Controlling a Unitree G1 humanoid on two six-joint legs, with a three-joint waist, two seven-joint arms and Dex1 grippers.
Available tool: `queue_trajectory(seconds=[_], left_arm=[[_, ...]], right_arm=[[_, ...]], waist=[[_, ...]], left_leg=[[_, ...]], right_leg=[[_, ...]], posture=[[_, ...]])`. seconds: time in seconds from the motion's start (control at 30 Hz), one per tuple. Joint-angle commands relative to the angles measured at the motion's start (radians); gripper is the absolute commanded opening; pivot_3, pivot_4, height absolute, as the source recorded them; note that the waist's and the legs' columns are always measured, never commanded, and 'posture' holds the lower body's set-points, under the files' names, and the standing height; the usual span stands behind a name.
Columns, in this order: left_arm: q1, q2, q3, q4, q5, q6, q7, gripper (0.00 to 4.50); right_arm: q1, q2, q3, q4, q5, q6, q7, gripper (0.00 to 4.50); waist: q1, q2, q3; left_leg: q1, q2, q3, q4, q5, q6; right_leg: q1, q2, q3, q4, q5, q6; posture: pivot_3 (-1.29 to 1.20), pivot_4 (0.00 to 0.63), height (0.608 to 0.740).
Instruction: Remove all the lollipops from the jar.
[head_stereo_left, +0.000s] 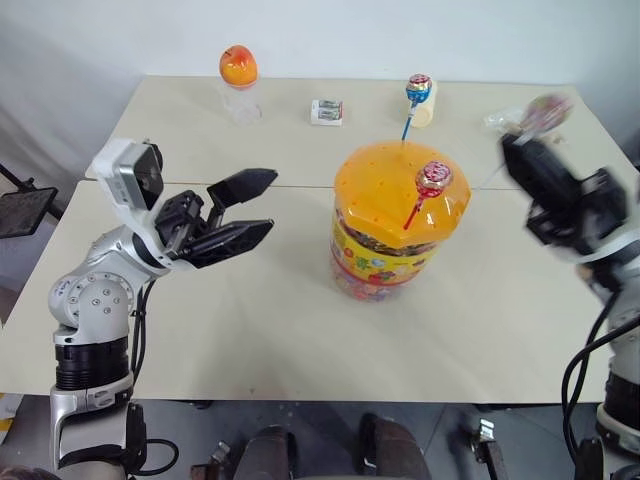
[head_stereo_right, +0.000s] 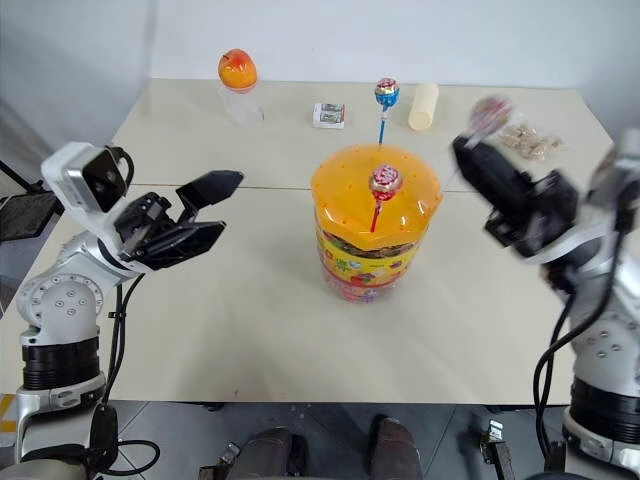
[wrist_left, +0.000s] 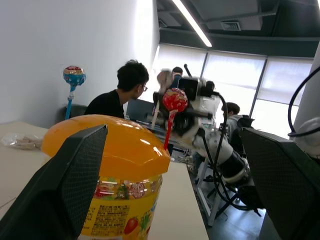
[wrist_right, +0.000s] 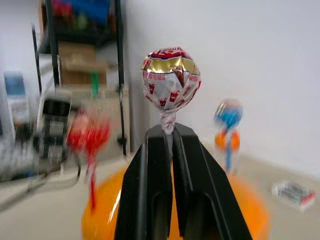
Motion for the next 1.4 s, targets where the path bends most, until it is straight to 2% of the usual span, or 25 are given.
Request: queue_trajectory(seconds=[0.03,0.07,0.13,0.2,0.27,0.37,0.47,0.5,0.6,0.73,0.9,0.97,1.07,1.17,1.3,1.4], left_arm=[[0.017,0.014,-0.023,-0.044,0.027,-0.025,-0.047,4.50],[0.030,0.034,-0.037,-0.055,0.044,-0.028,-0.073,4.50],[0.057,0.081,-0.076,-0.066,0.113,-0.068,-0.143,4.50],[0.076,0.121,-0.117,-0.060,0.192,-0.133,-0.208,4.50],[0.078,0.136,-0.138,-0.051,0.226,-0.168,-0.245,4.50],[0.059,0.128,-0.152,-0.039,0.243,-0.192,-0.259,4.50],[0.046,0.120,-0.163,-0.035,0.246,-0.199,-0.265,4.50],[0.044,0.119,-0.166,-0.035,0.246,-0.198,-0.265,4.50],[0.039,0.125,-0.173,-0.033,0.262,-0.202,-0.265,4.50],[0.024,0.131,-0.153,-0.026,0.239,-0.173,-0.255,4.50],[0.011,0.123,-0.076,-0.031,0.118,-0.065,-0.175,4.50],[0.014,0.112,-0.002,-0.005,0.025,0.002,-0.105,4.50],[0.040,0.116,0.062,0.025,-0.012,0.030,-0.073,4.50],[0.075,0.120,0.101,0.050,-0.009,0.024,-0.068,4.50],[0.118,0.102,0.114,0.055,0.025,-0.029,-0.082,4.50],[0.146,0.096,0.106,0.048,0.038,-0.046,-0.088,4.50]], right_arm=[[0.010,-0.090,-0.149,0.035,0.115,0.084,-0.059,0.04],[0.035,-0.140,-0.197,0.082,0.097,0.114,-0.069,0.04],[0.130,-0.255,-0.226,0.170,-0.066,0.120,-0.022,0.04],[0.280,-0.369,-0.184,0.240,-0.279,0.072,0.059,0.04],[0.406,-0.462,-0.122,0.301,-0.465,0.054,0.043,0.04],[0.483,-0.494,-0.055,0.394,-0.614,-0.008,0.056,0.04],[0.526,-0.485,-0.007,0.434,-0.684,-0.099,0.155,0.04],[0.537,-0.477,0.001,0.446,-0.688,-0.100,0.183,0.04],[0.546,-0.428,-0.026,0.464,-0.638,-0.102,0.268,0.75],[0.521,-0.401,-0.050,0.498,-0.665,-0.157,0.284,2.09],[0.436,-0.309,-0.145,0.388,-0.518,-0.205,0.337,3.70],[0.368,-0.280,-0.145,0.208,-0.369,-0.139,0.329,3.70],[0.267,-0.243,-0.101,0.004,-0.224,-0.046,0.232,3.70],[0.180,-0.214,-0.008,-0.135,-0.169,0.012,0.150,3.70],[0.097,-0.169,0.090,-0.210,-0.152,0.050,0.086,3.70],[0.066,-0.159,0.153,-0.235,-0.166,0.066,0.098,3.70]], waist=[[0.002,0.000,0.000],[0.002,0.000,0.000],[0.005,0.000,0.000],[0.005,-0.001,0.000],[0.003,-0.001,0.000],[-0.001,-0.001,0.000],[-0.006,-0.001,-0.001],[-0.008,0.000,-0.001],[-0.006,-0.001,-0.001],[-0.001,-0.001,0.000],[-0.001,-0.001,0.000],[-0.003,-0.001,0.000],[-0.013,0.000,0.000],[-0.010,-0.001,0.000],[0.005,-0.002,0.000],[0.005,-0.002,0.000]], left_leg=[[-0.001,0.000,-0.001,0.000,0.000,0.000],[-0.001,0.000,-0.001,0.000,0.000,0.000],[-0.001,-0.001,-0.001,0.000,0.000,0.000],[-0.001,-0.001,0.000,-0.002,-0.001,0.001],[-0.001,-0.001,0.001,-0.003,-0.001,0.001],[0.000,0.000,0.006,-0.001,-0.001,0.001],[0.001,0.000,0.008,-0.001,0.000,0.002],[0.002,0.000,0.008,-0.001,0.000,0.002],[0.001,0.000,0.008,-0.001,0.000,0.001],[0.001,0.000,0.008,0.000,0.000,0.002],[0.001,0.001,0.007,0.000,0.000,0.002],[0.001,0.001,0.007,0.000,0.000,0.002],[0.002,0.001,0.006,0.000,0.000,0.001],[0.002,0.001,0.004,0.000,-0.001,0.001],[-0.001,0.000,0.001,0.001,-0.001,0.000],[-0.003,-0.001,-0.002,0.002,-0.001,0.001]], right_leg=[[0.000,0.000,-0.001,0.000,0.000,0.000],[0.000,0.000,-0.001,0.000,0.000,0.000],[0.000,0.000,0.000,-0.001,0.000,0.000],[0.000,0.000,0.000,-0.002,0.000,0.000],[0.000,0.000,0.000,-0.004,0.000,0.000],[0.000,0.000,0.003,-0.004,0.000,0.000],[0.000,0.000,0.005,-0.004,0.000,0.000],[0.000,0.000,0.005,-0.003,0.000,0.000],[0.000,0.000,0.005,-0.003,0.000,0.000],[0.000,0.000,0.005,-0.004,0.000,0.000],[0.000,0.000,0.005,-0.003,0.000,0.000],[0.000,0.000,0.005,-0.003,0.000,0.000],[-0.001,0.000,0.005,-0.001,0.000,0.000],[-0.001,0.000,0.003,0.000,0.000,0.000],[0.000,0.000,0.001,-0.001,0.000,0.000],[0.000,0.000,0.001,-0.002,0.001,0.001]], posture=[[0.00,0.150,0.740],[0.00,0.150,0.740],[0.00,0.150,0.740],[0.00,0.150,0.740],[0.00,0.150,0.740],[0.00,0.150,0.740],[0.00,0.150,0.740],[0.00,0.150,0.740],[0.00,0.150,0.740],[0.00,0.150,0.740],[0.00,0.150,0.740],[0.00,0.150,0.740],[0.00,0.150,0.740],[0.00,0.150,0.740],[0.00,0.150,0.740],[0.00,0.150,0.740]])
